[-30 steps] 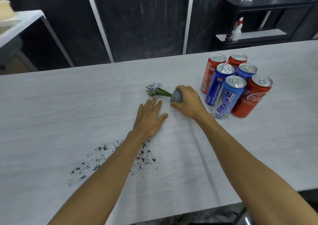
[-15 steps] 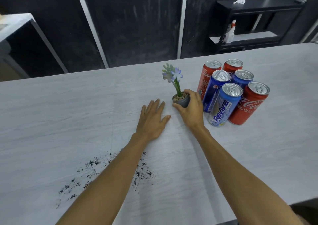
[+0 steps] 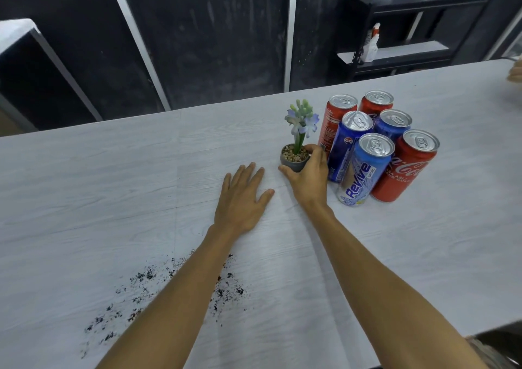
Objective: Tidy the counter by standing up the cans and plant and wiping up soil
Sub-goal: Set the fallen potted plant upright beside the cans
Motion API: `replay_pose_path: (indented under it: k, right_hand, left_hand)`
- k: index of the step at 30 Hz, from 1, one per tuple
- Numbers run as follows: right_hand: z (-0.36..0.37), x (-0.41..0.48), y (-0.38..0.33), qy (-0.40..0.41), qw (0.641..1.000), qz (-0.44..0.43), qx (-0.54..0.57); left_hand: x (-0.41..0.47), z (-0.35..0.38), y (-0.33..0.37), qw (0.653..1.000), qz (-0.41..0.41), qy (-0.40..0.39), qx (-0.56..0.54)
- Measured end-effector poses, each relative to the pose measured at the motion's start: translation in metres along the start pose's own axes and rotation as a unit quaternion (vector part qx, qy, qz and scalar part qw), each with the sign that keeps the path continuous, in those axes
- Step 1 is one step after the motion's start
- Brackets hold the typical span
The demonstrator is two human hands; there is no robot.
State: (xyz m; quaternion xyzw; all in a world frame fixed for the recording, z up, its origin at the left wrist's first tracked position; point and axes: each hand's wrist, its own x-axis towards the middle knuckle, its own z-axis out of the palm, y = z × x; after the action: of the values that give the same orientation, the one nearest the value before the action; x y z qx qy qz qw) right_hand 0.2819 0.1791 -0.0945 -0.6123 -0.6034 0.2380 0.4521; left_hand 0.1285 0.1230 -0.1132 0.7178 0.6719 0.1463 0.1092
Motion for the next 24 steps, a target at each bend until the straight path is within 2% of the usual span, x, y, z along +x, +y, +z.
replay_pose_path:
  k: [7,13,19,24]
  right_hand:
    - [0.000,0.000,-0.002,-0.003,1.000,-0.001,-0.001]
    - [-0.008,-0.014,-0.004,-0.046,0.999,0.015,-0.004]
    - [-0.020,-0.040,-0.003,-0.098,0.991,-0.013,-0.094]
    - [-0.037,-0.072,-0.001,-0.152,0.960,-0.039,-0.231]
  left_hand:
    - [0.001,0.000,0.001,1.000,-0.003,0.009,-0.013]
    - [0.000,-0.001,0.000,1.000,-0.009,0.004,-0.024]
    - [-0.009,-0.004,0.003,0.999,-0.009,-0.003,-0.036]
    - [-0.028,-0.006,0.012,0.999,0.023,-0.017,-0.030]
